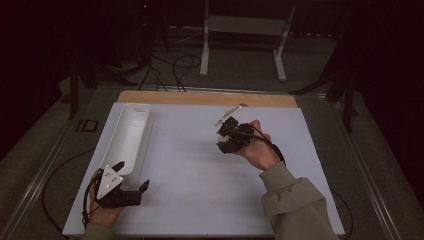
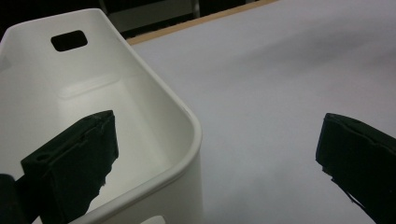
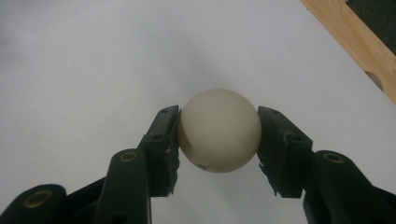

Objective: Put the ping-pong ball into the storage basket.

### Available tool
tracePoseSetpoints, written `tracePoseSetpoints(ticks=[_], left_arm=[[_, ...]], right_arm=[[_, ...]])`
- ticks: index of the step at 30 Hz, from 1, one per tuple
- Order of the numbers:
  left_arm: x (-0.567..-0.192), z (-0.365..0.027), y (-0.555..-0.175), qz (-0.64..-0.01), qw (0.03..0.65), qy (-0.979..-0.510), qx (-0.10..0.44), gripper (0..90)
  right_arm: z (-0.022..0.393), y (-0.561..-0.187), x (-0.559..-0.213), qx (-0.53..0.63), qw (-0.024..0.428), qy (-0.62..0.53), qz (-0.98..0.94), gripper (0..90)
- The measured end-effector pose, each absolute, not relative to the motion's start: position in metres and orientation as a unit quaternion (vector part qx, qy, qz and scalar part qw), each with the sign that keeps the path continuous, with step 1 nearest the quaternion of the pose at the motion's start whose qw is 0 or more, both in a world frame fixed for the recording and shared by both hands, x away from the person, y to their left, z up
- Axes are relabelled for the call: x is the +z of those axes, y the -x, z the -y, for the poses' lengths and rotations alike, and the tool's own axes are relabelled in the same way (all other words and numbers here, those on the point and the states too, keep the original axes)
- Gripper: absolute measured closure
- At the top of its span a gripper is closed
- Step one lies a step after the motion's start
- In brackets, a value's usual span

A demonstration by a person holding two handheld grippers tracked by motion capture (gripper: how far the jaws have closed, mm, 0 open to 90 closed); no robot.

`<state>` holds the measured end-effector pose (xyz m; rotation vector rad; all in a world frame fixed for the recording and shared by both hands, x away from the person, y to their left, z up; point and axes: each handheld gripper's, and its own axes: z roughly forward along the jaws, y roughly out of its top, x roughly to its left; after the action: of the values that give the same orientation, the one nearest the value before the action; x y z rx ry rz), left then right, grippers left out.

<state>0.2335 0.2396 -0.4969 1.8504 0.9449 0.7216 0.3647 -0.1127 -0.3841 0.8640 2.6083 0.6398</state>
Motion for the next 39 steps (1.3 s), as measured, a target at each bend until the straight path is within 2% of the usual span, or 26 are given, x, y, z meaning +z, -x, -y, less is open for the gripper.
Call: tracePoseSetpoints(ticks=[39], left_arm=[[-0.497,-0.24,-0.233,-0.382,0.454,-0.75,0.292,0.0]], right_arm=[[0.086,-0.364,-0.384,0.238,0.153,-0.288,-0.915,50.6]])
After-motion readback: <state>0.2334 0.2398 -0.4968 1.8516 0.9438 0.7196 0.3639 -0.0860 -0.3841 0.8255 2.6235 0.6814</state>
